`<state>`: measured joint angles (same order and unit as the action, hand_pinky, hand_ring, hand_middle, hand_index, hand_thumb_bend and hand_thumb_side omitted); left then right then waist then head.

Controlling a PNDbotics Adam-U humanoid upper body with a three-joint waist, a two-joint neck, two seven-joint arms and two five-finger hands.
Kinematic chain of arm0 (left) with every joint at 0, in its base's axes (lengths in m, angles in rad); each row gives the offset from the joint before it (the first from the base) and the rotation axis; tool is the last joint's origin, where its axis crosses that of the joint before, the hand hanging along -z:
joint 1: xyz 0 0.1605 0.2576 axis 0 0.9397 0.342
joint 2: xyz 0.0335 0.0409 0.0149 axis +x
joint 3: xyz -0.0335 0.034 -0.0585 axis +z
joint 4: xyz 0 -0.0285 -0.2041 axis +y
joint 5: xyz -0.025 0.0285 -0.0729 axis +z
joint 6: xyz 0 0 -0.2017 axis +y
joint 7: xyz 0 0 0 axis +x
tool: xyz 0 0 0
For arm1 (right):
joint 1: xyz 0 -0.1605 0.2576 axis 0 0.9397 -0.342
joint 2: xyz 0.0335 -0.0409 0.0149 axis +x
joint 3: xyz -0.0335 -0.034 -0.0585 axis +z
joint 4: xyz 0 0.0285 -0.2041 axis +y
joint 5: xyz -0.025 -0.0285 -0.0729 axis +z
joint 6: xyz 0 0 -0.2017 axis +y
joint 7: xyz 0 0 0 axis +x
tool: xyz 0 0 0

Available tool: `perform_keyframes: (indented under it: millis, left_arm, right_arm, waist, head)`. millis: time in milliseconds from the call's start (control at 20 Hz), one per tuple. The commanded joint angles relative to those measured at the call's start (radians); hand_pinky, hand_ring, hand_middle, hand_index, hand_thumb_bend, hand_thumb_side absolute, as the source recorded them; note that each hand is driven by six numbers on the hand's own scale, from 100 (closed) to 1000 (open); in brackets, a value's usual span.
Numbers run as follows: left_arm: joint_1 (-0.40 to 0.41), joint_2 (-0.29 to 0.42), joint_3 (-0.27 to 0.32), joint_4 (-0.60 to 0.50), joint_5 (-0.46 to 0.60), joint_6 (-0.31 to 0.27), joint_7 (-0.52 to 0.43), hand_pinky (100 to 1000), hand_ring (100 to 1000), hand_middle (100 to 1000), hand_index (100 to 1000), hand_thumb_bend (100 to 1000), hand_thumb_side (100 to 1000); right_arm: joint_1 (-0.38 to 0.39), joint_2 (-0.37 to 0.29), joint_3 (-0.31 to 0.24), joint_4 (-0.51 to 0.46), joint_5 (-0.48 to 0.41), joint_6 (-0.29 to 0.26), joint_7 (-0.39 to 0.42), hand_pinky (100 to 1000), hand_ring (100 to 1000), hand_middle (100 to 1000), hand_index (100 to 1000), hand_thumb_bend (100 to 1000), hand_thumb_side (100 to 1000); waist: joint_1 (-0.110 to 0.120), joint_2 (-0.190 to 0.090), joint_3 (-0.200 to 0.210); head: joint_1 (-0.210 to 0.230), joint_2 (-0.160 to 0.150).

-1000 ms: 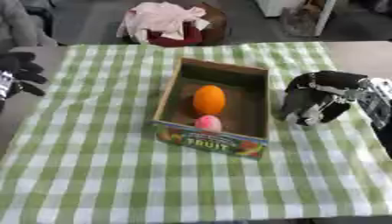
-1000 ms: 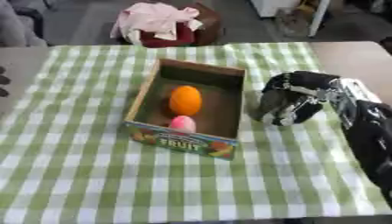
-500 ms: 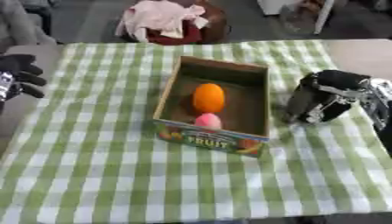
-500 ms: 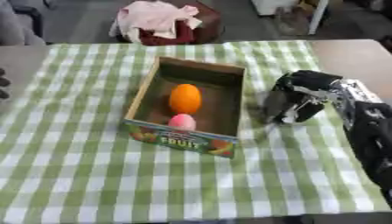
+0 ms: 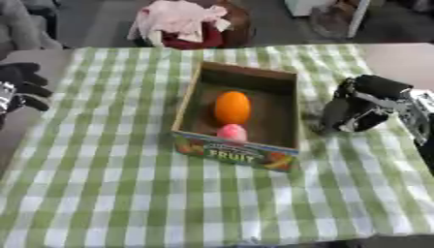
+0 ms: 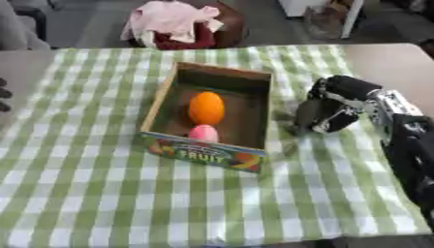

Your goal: Pick up objects on the table and place them in the box.

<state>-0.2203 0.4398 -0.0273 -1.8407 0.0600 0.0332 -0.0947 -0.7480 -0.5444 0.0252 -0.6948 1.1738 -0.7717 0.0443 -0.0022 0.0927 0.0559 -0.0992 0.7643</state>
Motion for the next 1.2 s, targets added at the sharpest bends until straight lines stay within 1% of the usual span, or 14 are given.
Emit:
perform_keyframes:
  millis: [50, 150, 350, 500, 650, 750, 900, 1000, 1100, 1200]
  left_arm:
    - [-0.007, 0.016, 0.007, -0.009, -0.006, -0.001, -0.004, 558, 624, 607, 782, 100, 788]
    - [-0.006, 0.017, 0.007, -0.009, -0.007, -0.001, -0.005, 562, 624, 607, 782, 100, 790]
    - [-0.004, 0.019, 0.007, -0.009, -0.006, -0.001, -0.008, 565, 624, 607, 783, 100, 793]
    - [-0.002, 0.021, 0.007, -0.008, -0.007, -0.001, -0.011, 567, 625, 608, 784, 100, 801]
    - [-0.001, 0.023, 0.008, -0.006, -0.008, -0.001, -0.015, 567, 625, 608, 785, 100, 804]
    - [0.000, 0.024, 0.007, -0.006, -0.007, -0.002, -0.017, 569, 626, 610, 786, 100, 807]
    - [0.000, 0.025, 0.004, -0.005, -0.007, -0.002, -0.023, 570, 627, 610, 787, 100, 809]
    - [0.000, 0.024, 0.003, -0.006, -0.007, -0.002, -0.026, 571, 627, 611, 787, 100, 811]
    - [-0.001, 0.021, 0.000, -0.007, -0.004, -0.002, -0.029, 571, 627, 611, 787, 100, 813]
    - [-0.006, 0.015, -0.004, -0.011, -0.001, -0.002, -0.034, 572, 628, 611, 787, 100, 814]
  right_arm:
    - [-0.016, -0.023, 0.000, -0.017, -0.030, -0.014, -0.005, 100, 118, 204, 483, 285, 312]
    - [-0.021, -0.028, 0.004, -0.040, -0.064, -0.034, 0.024, 100, 109, 194, 478, 267, 330]
    - [-0.041, -0.048, 0.014, -0.094, -0.146, -0.064, 0.117, 100, 102, 186, 473, 261, 344]
    - [-0.059, -0.067, 0.024, -0.145, -0.235, -0.079, 0.195, 100, 100, 184, 471, 258, 346]
    - [-0.078, -0.077, 0.036, -0.206, -0.347, -0.080, 0.276, 100, 100, 181, 469, 250, 348]
    - [-0.099, -0.075, 0.045, -0.245, -0.421, -0.075, 0.326, 100, 100, 183, 472, 226, 351]
    - [-0.139, -0.057, 0.057, -0.284, -0.515, -0.056, 0.397, 100, 100, 185, 474, 226, 348]
    - [-0.172, -0.032, 0.061, -0.296, -0.559, -0.042, 0.433, 100, 100, 185, 475, 219, 344]
    - [-0.205, 0.003, 0.064, -0.292, -0.582, -0.030, 0.462, 100, 100, 186, 476, 222, 344]
    - [-0.230, 0.037, 0.063, -0.275, -0.586, -0.020, 0.481, 105, 101, 189, 481, 228, 348]
  waist:
    - [0.001, -0.011, 0.000]
    - [0.000, -0.012, 0.000]
    - [-0.003, -0.014, 0.000]
    - [-0.006, -0.015, -0.001]
    - [-0.010, -0.017, -0.003]
    - [-0.013, -0.019, -0.004]
    - [-0.015, -0.022, -0.004]
    - [-0.017, -0.025, -0.002]
    - [-0.018, -0.026, 0.002]
    - [-0.018, -0.026, 0.009]
  head:
    - [-0.001, 0.003]
    - [-0.001, 0.004]
    - [-0.001, 0.006]
    - [0.002, 0.006]
    - [0.002, 0.006]
    - [0.002, 0.006]
    - [0.000, 0.006]
    - [-0.003, 0.006]
    - [-0.007, 0.006]
    - [-0.013, 0.006]
